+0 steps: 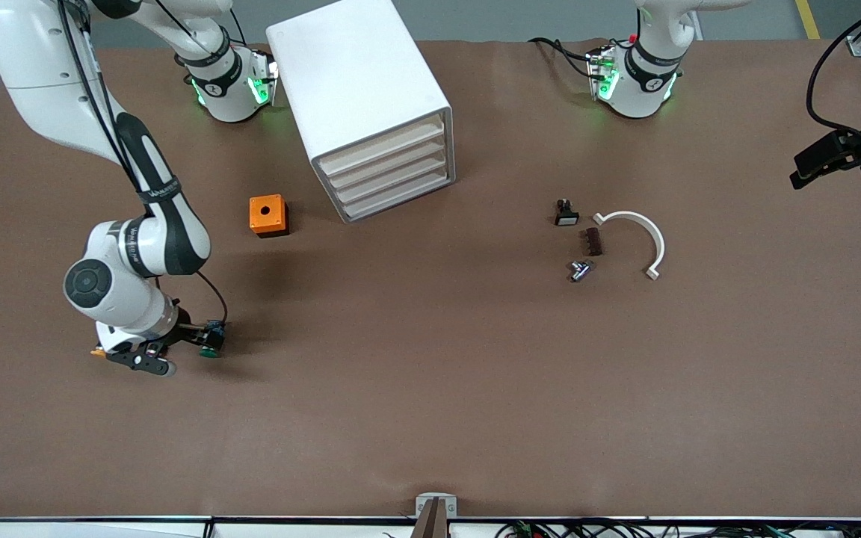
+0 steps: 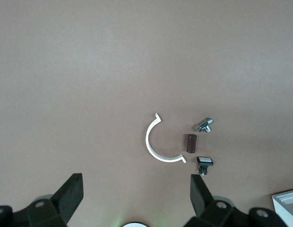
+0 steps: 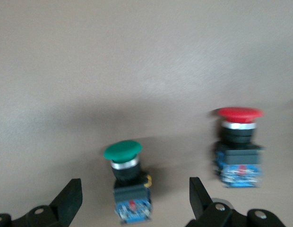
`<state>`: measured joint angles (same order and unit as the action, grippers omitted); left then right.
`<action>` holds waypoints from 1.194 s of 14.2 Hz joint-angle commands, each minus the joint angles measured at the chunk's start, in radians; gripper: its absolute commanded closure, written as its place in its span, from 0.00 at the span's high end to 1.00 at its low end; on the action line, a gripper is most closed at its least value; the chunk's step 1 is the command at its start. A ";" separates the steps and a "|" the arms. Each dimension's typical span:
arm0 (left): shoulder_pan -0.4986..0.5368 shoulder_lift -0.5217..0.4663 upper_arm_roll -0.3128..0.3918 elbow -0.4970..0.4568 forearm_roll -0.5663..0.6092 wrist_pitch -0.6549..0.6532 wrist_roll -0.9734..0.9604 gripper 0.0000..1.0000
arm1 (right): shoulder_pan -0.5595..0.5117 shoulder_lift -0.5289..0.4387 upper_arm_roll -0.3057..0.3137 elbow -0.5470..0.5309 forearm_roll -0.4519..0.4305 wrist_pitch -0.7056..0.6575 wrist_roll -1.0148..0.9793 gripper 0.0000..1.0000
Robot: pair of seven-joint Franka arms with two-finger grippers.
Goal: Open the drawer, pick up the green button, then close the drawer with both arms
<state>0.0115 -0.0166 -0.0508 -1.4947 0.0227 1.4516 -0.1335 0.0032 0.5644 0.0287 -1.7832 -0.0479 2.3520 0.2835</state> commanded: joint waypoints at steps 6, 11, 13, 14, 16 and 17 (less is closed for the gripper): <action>0.004 -0.071 -0.004 -0.079 0.020 0.009 0.026 1.00 | -0.103 -0.127 0.008 0.434 0.014 -0.805 -0.233 1.00; 0.004 -0.068 -0.003 -0.076 0.014 0.010 0.028 1.00 | -0.103 -0.264 0.002 0.466 0.002 -0.954 -0.239 1.00; 0.005 -0.072 -0.004 -0.079 0.013 0.007 0.043 1.00 | -0.121 -0.297 0.003 0.466 0.005 -0.959 -0.286 1.00; 0.008 -0.072 -0.003 -0.078 0.007 0.007 0.076 1.00 | -0.126 -0.297 0.003 0.466 0.002 -0.959 -0.305 1.00; 0.013 -0.072 -0.001 -0.079 0.006 0.004 0.112 1.00 | -0.126 -0.297 0.003 0.470 -0.004 -0.962 -0.336 1.00; 0.013 -0.072 -0.003 -0.081 0.006 0.003 0.112 1.00 | -0.127 -0.297 0.002 0.488 -0.003 -0.962 -0.330 1.00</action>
<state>0.0147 -0.0603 -0.0499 -1.5486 0.0227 1.4528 -0.0533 -0.1098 0.2732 0.0224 -1.3089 -0.0463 1.3952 -0.0257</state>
